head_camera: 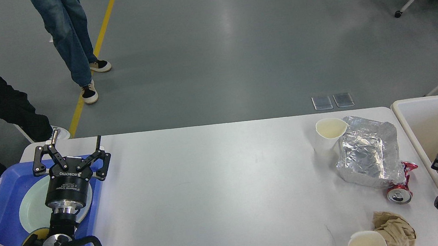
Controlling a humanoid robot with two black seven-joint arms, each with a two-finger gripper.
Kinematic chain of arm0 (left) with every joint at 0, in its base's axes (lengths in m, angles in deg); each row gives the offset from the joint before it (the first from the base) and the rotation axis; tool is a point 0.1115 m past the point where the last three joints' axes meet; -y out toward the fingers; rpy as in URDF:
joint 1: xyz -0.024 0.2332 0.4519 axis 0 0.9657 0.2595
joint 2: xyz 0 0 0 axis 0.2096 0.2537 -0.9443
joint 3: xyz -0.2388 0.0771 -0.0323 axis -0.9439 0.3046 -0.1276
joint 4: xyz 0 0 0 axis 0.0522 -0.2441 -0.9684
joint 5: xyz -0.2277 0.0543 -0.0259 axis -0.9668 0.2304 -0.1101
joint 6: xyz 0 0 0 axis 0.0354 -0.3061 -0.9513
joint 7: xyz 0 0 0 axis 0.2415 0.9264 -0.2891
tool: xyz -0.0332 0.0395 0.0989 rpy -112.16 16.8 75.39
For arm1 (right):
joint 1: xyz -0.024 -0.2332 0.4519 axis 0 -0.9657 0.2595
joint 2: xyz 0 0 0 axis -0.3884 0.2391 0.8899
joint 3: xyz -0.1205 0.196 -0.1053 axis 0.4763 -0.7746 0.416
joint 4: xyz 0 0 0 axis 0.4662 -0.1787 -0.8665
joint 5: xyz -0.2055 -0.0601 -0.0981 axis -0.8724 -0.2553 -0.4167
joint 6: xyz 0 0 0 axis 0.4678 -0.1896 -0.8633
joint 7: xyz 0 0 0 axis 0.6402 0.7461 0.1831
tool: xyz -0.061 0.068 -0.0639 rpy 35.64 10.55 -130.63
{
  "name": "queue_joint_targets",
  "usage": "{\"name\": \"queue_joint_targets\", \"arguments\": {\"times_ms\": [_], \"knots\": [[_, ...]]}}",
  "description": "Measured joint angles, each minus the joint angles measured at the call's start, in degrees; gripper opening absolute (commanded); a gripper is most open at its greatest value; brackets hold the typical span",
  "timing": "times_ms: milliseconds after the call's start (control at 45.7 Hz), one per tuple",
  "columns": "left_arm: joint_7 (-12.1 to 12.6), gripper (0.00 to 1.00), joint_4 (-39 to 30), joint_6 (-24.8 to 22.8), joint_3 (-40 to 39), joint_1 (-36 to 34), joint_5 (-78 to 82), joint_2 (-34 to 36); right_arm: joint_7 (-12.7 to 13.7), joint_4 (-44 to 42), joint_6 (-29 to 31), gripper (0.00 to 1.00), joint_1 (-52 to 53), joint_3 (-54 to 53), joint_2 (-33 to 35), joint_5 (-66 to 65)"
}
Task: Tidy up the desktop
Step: 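Release the foil tray into the bin, then move the right gripper back to the paper cup nearest the robot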
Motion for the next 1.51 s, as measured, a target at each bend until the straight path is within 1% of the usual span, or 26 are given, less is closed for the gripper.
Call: {"name": "queue_joint_targets", "arguments": {"times_ms": [109, 263, 372, 438, 525, 678, 744, 919, 984, 1006, 1072, 1181, 1313, 1400, 1509], "knots": [[0.0, 0.96, 0.0, 0.0, 0.0, 0.0, 0.0, 0.0, -0.1, 5.6, 1.8, 1.0, 4.6, -0.1, 2.5, -0.1], [0.0, 0.96, 0.0, 0.0, 0.0, 0.0, 0.0, 0.0, -0.1, 17.4, 5.8, 1.0, 14.7, 0.1, 6.7, -0.6], [0.0, 0.96, 0.0, 0.0, 0.0, 0.0, 0.0, 0.0, 0.0, 25.2, 10.1, 1.0, 22.8, 1.3, 9.0, -1.3], [0.0, 0.96, 0.0, 0.0, 0.0, 0.0, 0.0, 0.0, 0.3, 30.1, 13.9, 1.0, 28.5, 2.7, 10.4, -2.2], [0.0, 0.96, 0.0, 0.0, 0.0, 0.0, 0.0, 0.0, 0.5, 36.2, 19.9, 1.0, 36.8, 5.6, 11.7, -3.5], [0.0, 0.96, 0.0, 0.0, 0.0, 0.0, 0.0, 0.0, 0.7, 44.7, 33.3, 1.0, 51.4, 11.0, 11.8, -3.9], [0.0, 0.96, 0.0, 0.0, 0.0, 0.0, 0.0, 0.0, 0.8, 47.4, 39.6, 1.0, 57.1, 12.5, 11.0, -4.0], [0.0, 0.96, 0.0, 0.0, 0.0, 0.0, 0.0, 0.0, 0.8, 55.3, 55.6, 1.0, 72.9, 16.1, 6.0, -4.0], [0.0, 0.96, 0.0, 0.0, 0.0, 0.0, 0.0, 0.0, 0.8, 59.0, 59.5, 1.0, 79.3, 17.1, 4.9, -4.0], [0.0, 0.96, 0.0, 0.0, 0.0, 0.0, 0.0, 0.0, 0.9, 61.4, 61.3, 1.0, 82.9, 17.4, 4.6, -4.0], [0.0, 0.96, 0.0, 0.0, 0.0, 0.0, 0.0, 0.0, 0.9, 66.1, 64.3, 1.0, 89.2, 17.7, 4.1, -4.0], [0.0, 0.96, 0.0, 0.0, 0.0, 0.0, 0.0, 0.0, 0.9, 74.9, 68.5, 1.0, 99.4, 17.4, 3.7, -4.0], [0.0, 0.96, 0.0, 0.0, 0.0, 0.0, 0.0, 0.0, 0.8, 85.6, 69.5, 1.0, 109.0, 16.4, 3.5, -3.2], [0.0, 0.96, 0.0, 0.0, 0.0, 0.0, 0.0, 0.0, 0.7, 89.8, 68.9, 1.0, 113.7, 16.1, 3.2, -2.6], [0.0, 0.96, 0.0, 0.0, 0.0, 0.0, 0.0, 0.0, 0.7, 92.0, 68.2, 1.0, 115.9, 16.1, 2.5, -2.3]]}}
